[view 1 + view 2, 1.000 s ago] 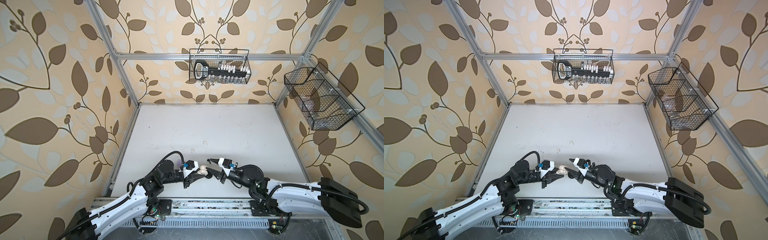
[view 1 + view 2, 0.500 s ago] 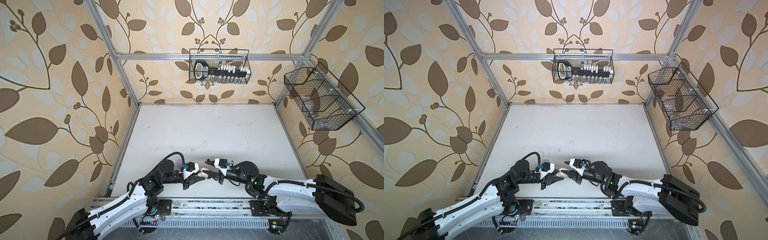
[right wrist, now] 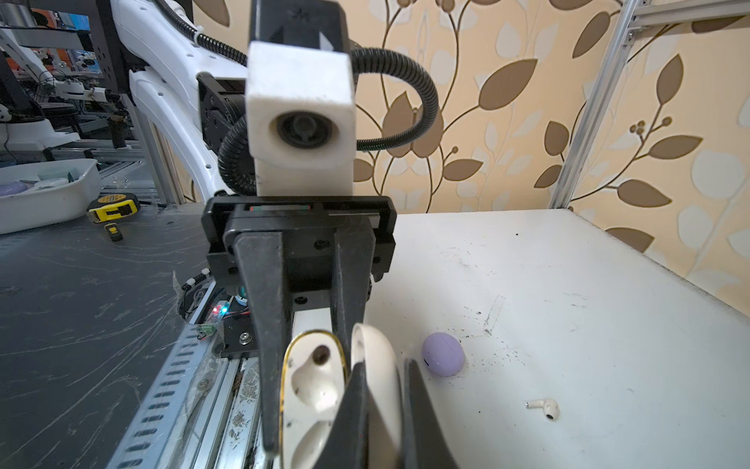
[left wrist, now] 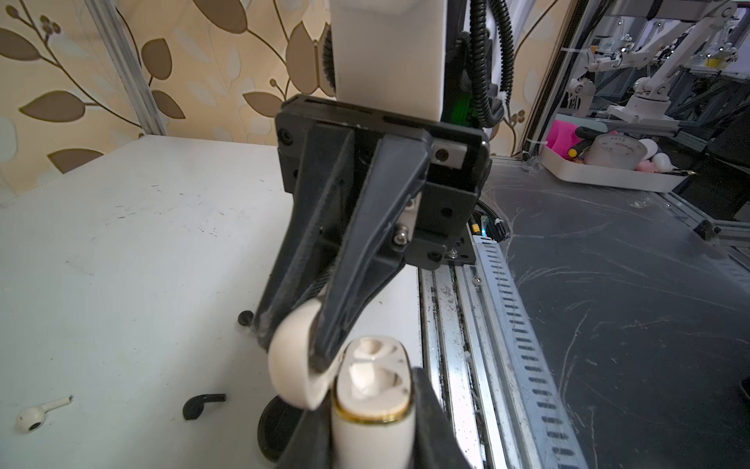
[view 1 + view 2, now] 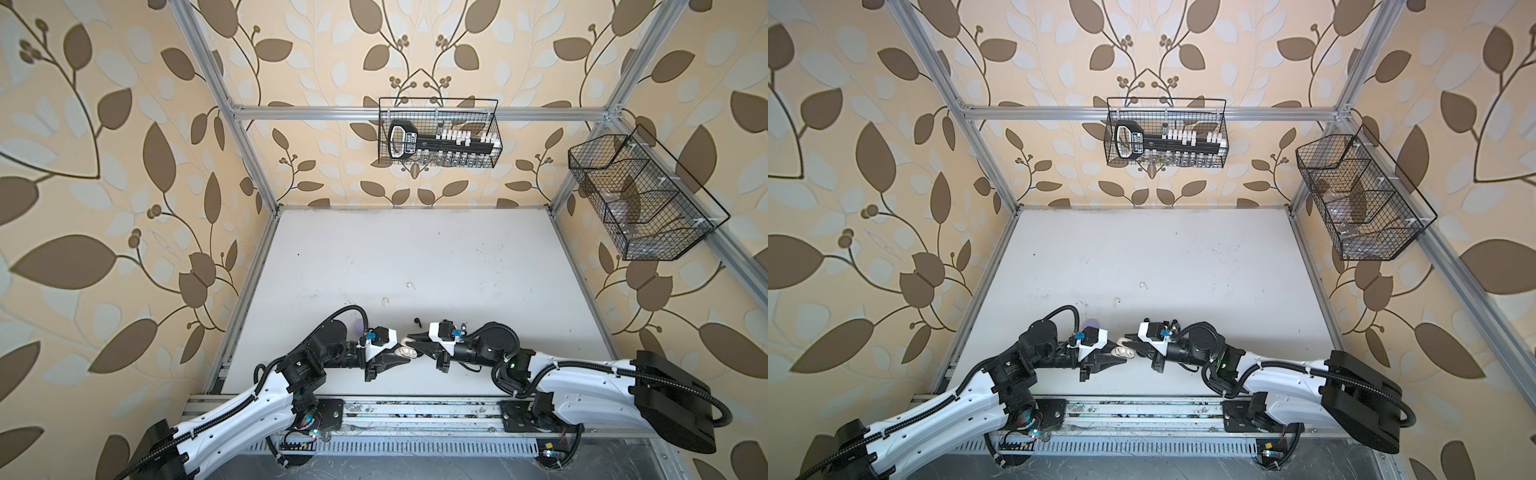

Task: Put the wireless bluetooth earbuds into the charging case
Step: 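Hold the case base with the left gripper while the right gripper pulls the lid open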

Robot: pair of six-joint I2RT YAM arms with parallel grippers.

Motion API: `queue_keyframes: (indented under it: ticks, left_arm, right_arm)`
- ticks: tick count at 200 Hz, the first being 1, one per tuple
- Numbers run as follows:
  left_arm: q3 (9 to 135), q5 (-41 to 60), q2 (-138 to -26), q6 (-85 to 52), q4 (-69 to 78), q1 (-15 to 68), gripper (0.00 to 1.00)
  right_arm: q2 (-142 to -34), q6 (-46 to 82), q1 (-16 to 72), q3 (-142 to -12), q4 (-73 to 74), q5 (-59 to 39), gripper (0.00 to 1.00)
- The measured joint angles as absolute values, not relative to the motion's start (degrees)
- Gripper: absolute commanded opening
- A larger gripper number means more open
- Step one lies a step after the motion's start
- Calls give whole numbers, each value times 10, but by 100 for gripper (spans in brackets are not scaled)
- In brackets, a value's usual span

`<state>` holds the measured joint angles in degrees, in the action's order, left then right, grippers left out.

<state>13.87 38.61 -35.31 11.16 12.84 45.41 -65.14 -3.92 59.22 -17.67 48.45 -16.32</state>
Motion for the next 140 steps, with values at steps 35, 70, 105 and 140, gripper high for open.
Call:
queue_keyframes:
  ticks: [35,70,105,140]
  left_arm:
    - [151,389,-375,112,115,454,19]
    - [162,384,-403,114,105,453,24]
    - [162,381,-410,116,105,453,30]
    - [162,376,-409,119,108,454,32]
  right_arm:
    - [-642,-50,604,-177,464,-133,1]
    - [-642,-57,609,-177,448,-106,1]
    - [-642,-60,612,-177,441,-94,0]
    - [-642,-58,618,-177,447,-86,0]
